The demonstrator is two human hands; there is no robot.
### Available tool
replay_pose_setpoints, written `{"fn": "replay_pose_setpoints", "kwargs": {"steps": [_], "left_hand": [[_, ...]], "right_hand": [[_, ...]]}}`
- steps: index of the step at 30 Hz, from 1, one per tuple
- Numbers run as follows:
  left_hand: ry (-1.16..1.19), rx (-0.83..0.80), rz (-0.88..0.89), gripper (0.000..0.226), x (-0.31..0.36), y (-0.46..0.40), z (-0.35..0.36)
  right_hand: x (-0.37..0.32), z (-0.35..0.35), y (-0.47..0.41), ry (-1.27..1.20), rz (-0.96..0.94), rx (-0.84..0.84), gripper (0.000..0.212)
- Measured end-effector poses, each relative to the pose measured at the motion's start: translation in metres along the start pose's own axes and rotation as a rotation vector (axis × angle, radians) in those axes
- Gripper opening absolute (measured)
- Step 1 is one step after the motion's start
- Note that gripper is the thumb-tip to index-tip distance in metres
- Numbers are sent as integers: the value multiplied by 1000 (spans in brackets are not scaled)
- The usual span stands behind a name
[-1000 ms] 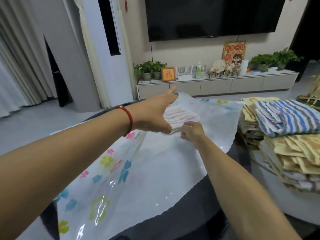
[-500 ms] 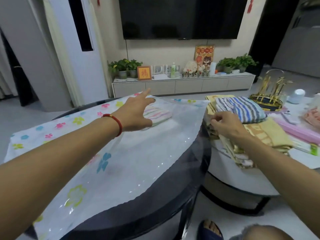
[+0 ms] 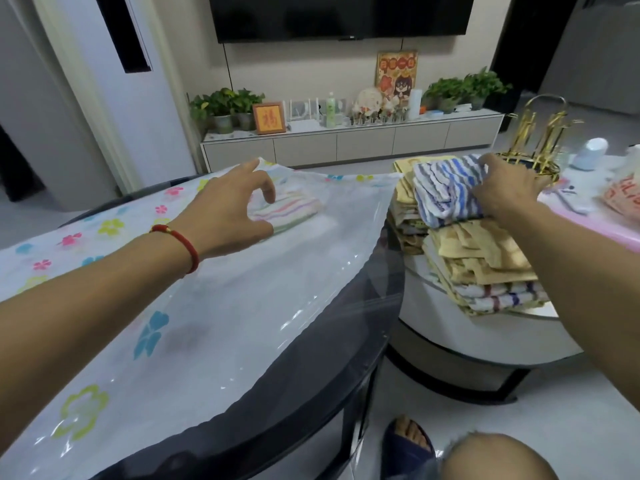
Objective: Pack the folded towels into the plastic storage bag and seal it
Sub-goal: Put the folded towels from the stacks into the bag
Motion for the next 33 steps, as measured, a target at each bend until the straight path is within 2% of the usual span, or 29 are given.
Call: {"fn": "replay_pose_setpoints", "kwargs": {"steps": [4, 7, 12, 14, 16, 20, 26, 30, 33], "left_hand": [[7, -25, -20, 34, -5, 6, 3], [-16, -21, -45, 30, -9, 19, 3], [-69, -61, -182, 30, -26, 58, 9], [-111, -122, -230, 35, -35, 77, 15], [-121, -173, -251, 49, -40, 89, 15], [-137, -214, -211, 77, -40, 82, -11], [-113, -260, -77, 99, -23, 52, -64], [-183, -406, -52, 118, -29, 46, -76], [-301, -400, 30, 123, -29, 49, -80]], "right_hand": [[-9, -9, -1, -259, 26, -199, 35], [-17, -21, 3, -551, 9, -233, 24], [-24, -50, 40, -1048, 17, -376, 32], [-21, -69, 65, -1134, 9, -442, 31], [-25, -86, 97, -1168, -65, -597, 36], [-50, -106, 162, -1097, -242, -897, 47], [-146, -81, 238, -1091, -403, -1123, 43], [-241, -34, 247, -1337, -240, -1111, 40], [-310, 2, 249, -1577, -98, -1074, 40]]}}
Point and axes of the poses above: each hand's wrist, its own y-axis away from the middle knuckle, its own z-axis out of the palm, x = y × z, the point moved 7 cm from there along -y, towards the middle knuckle, and after that the axes turned 5 degrees about y, right-handed, at the moved point
